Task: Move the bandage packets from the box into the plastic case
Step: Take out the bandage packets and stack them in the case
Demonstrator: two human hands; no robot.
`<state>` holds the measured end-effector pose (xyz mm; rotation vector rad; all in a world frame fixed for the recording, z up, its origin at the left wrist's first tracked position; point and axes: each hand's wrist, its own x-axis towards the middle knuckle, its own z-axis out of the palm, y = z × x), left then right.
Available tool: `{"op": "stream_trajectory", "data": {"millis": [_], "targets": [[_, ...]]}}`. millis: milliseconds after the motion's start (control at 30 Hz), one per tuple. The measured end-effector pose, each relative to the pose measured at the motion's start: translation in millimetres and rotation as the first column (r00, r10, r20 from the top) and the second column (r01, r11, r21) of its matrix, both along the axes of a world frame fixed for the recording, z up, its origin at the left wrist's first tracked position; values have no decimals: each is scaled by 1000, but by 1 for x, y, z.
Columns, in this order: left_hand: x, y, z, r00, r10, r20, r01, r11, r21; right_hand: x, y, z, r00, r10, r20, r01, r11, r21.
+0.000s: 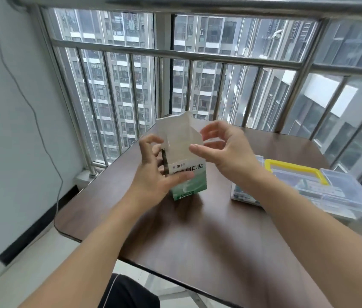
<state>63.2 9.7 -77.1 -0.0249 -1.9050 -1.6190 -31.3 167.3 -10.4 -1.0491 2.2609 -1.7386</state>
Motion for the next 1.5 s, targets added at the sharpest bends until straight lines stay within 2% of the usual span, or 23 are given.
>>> {"op": "stream_trajectory", "data": {"millis": [100,167,233,300,333,500,667,767,867,967,1067,1167,1300,1400,1500], "targets": [[3,-1,-4,997,-41,61,45,997,-65,-3,2,-8,990,73,-117,-57,990,132],[4,0,-5,996,-52,76,56,997,-46,-5,3,-9,982,37,-183,-14,992,125],[4,1,-7,993,-81,85,82,997,-10,-8,5,-5,996,-7,-88,7,1000,-7],[3,1,-7,984,-142,106,142,990,5,-9,7,1,994,82,67,-76,993,-96],[3,1,-9,978,-176,116,176,984,12,-10,8,2,988,121,94,-111,988,-109],[0,7,-13,959,-269,84,262,961,88,-6,8,-6,987,137,85,-119,976,-181],[1,13,-15,979,-204,-26,205,978,47,-1,15,-18,982,169,-89,-175,982,-72],[3,13,-14,975,-218,-45,220,974,46,0,20,-20,968,240,-78,-244,969,-47],[4,13,-14,977,-209,-50,212,976,57,0,19,-19,973,228,-36,-230,964,-134],[4,11,-15,982,-177,-61,182,979,94,-1,19,-20,969,209,-132,-224,968,-110],[7,9,-14,983,-179,-51,184,973,139,0,24,-26,959,240,-150,-256,962,-95],[8,12,-14,980,-192,-47,195,978,69,2,26,-30,951,224,-214,-246,966,-80],[6,16,-14,981,-188,-54,191,980,55,-1,31,-35,919,224,-325,-236,972,2],[6,13,-14,992,-113,-56,104,986,-132,-1,36,-37,888,208,-410,-223,975,11],[10,13,-14,996,-47,-79,21,952,-304,-1,40,-38,845,205,-494,-225,974,20]]}}
